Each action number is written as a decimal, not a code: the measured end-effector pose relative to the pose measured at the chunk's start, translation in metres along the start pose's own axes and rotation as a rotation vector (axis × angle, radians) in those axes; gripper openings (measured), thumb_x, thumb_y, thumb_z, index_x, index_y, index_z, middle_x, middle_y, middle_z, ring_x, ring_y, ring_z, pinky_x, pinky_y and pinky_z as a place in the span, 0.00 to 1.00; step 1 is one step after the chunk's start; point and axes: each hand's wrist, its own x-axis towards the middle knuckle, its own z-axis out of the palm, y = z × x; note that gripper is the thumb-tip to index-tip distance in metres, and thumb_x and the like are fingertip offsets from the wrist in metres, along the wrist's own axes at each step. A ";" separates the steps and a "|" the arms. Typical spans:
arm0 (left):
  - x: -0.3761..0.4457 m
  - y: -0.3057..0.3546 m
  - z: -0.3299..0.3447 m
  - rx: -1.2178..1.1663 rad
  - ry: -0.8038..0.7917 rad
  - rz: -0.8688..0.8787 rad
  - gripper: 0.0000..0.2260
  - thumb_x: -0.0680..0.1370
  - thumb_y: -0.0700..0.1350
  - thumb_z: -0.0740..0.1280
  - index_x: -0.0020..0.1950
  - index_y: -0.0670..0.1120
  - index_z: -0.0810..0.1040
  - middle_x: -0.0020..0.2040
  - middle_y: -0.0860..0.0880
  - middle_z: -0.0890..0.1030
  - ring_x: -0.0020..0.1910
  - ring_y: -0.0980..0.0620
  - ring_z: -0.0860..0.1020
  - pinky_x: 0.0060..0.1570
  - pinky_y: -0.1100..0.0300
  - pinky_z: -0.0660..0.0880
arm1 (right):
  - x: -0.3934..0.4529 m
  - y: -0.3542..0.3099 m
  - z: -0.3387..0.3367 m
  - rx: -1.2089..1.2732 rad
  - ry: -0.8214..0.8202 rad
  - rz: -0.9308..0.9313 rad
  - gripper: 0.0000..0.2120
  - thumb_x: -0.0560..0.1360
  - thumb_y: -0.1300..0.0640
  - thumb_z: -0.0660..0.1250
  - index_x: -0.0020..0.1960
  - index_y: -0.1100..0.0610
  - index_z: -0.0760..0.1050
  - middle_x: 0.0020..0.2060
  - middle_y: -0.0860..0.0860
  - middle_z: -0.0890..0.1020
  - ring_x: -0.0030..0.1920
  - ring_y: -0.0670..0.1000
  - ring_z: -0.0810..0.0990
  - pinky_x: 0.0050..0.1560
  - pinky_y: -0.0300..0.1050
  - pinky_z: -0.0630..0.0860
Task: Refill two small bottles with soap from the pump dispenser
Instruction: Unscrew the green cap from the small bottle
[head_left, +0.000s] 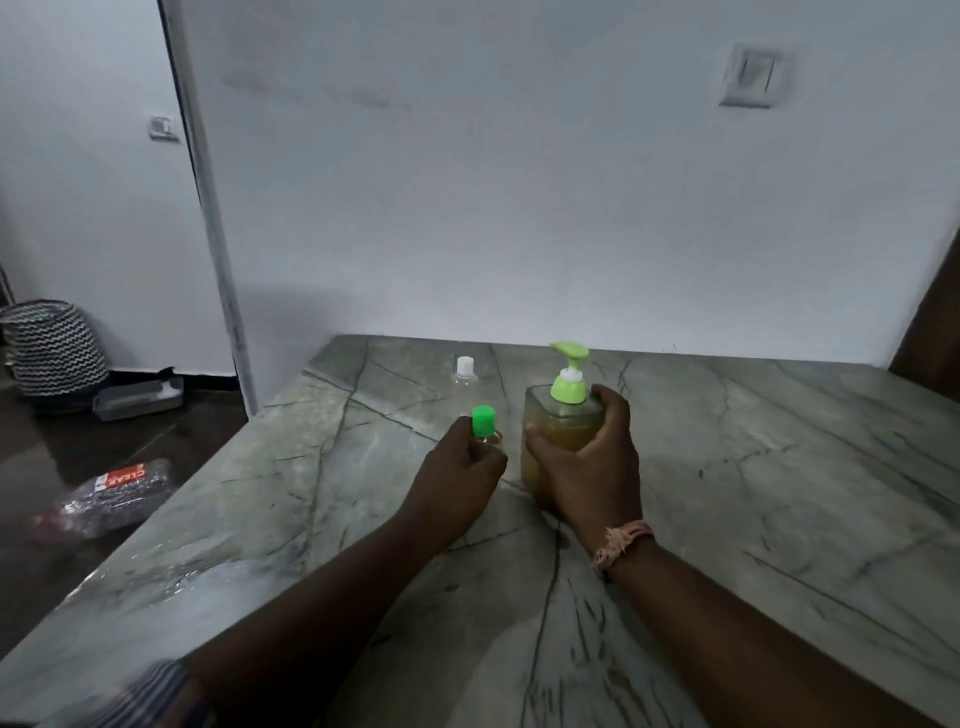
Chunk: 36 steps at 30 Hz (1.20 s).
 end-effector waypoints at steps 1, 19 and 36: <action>-0.002 0.001 0.000 -0.007 -0.001 0.009 0.07 0.76 0.47 0.66 0.54 0.54 0.75 0.45 0.50 0.82 0.45 0.50 0.81 0.50 0.45 0.79 | -0.004 -0.001 -0.002 -0.004 0.008 0.001 0.38 0.63 0.46 0.79 0.68 0.45 0.64 0.60 0.44 0.75 0.53 0.47 0.77 0.50 0.39 0.75; -0.012 -0.003 -0.007 -0.017 0.015 0.290 0.09 0.78 0.46 0.69 0.57 0.55 0.75 0.46 0.54 0.83 0.44 0.56 0.81 0.45 0.50 0.81 | -0.007 -0.021 -0.022 -0.093 0.114 -0.268 0.45 0.66 0.42 0.77 0.73 0.56 0.59 0.69 0.53 0.63 0.69 0.52 0.66 0.64 0.57 0.73; 0.002 -0.007 -0.022 -0.255 0.039 0.155 0.04 0.76 0.41 0.71 0.43 0.49 0.79 0.29 0.54 0.80 0.28 0.56 0.76 0.28 0.62 0.73 | 0.038 -0.087 0.020 -0.429 -0.793 -0.450 0.10 0.79 0.47 0.63 0.46 0.52 0.77 0.40 0.48 0.82 0.41 0.47 0.80 0.41 0.47 0.77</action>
